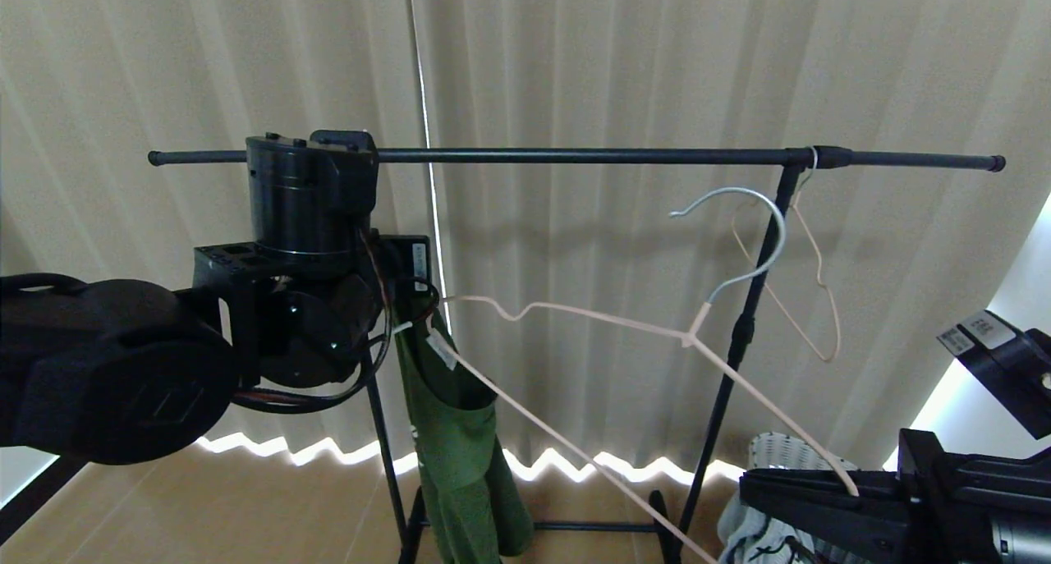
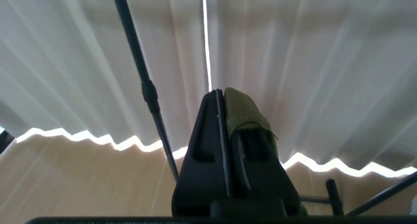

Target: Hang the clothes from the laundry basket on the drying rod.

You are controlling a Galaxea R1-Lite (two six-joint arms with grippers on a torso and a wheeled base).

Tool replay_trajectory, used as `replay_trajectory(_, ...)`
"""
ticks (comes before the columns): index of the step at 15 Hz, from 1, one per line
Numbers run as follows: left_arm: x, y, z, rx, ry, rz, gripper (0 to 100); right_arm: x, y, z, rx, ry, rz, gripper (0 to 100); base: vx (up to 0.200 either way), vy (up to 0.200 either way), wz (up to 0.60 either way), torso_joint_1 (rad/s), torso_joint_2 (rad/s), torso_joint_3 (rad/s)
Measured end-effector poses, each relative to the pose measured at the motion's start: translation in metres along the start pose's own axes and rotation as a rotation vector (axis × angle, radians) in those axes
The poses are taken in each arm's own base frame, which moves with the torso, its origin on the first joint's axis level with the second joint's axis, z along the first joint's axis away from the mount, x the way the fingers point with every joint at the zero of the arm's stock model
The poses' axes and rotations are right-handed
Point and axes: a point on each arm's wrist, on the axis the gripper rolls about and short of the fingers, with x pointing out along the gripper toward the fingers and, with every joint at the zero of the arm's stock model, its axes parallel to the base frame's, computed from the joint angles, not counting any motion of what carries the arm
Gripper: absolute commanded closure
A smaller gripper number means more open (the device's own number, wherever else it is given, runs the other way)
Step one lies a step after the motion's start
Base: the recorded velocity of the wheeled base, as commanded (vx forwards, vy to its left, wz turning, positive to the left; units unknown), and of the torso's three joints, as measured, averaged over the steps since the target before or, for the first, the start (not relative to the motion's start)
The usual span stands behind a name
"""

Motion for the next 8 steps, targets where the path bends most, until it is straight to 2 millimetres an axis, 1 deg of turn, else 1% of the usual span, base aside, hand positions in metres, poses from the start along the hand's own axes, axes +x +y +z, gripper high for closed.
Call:
replay_trajectory(3,0.001,-0.004,0.0,0.002,-0.001,-0.007,100,0.01,0.003,0.01,0.012,-0.026,0.023,100,0.0,0.0,0.0,0.0,0.0,0.0)
replay_trajectory(4,0.002,-0.005,0.0,0.003,-0.001,-0.007,100,0.013,0.003,0.011,0.017,-0.026,0.026,100,0.0,0.0,0.0,0.0,0.0,0.0)
replay_trajectory(5,0.002,-0.006,0.0,0.002,-0.001,-0.01,100,0.017,0.003,0.015,0.015,-0.059,0.04,100,0.0,0.0,0.0,0.0,0.0,0.0)
replay_trajectory(8,0.004,-0.007,0.005,-0.004,-0.012,-0.008,100,0.027,0.004,0.013,0.02,-0.041,0.053,100,0.0,0.0,0.0,0.0,0.0,0.0)
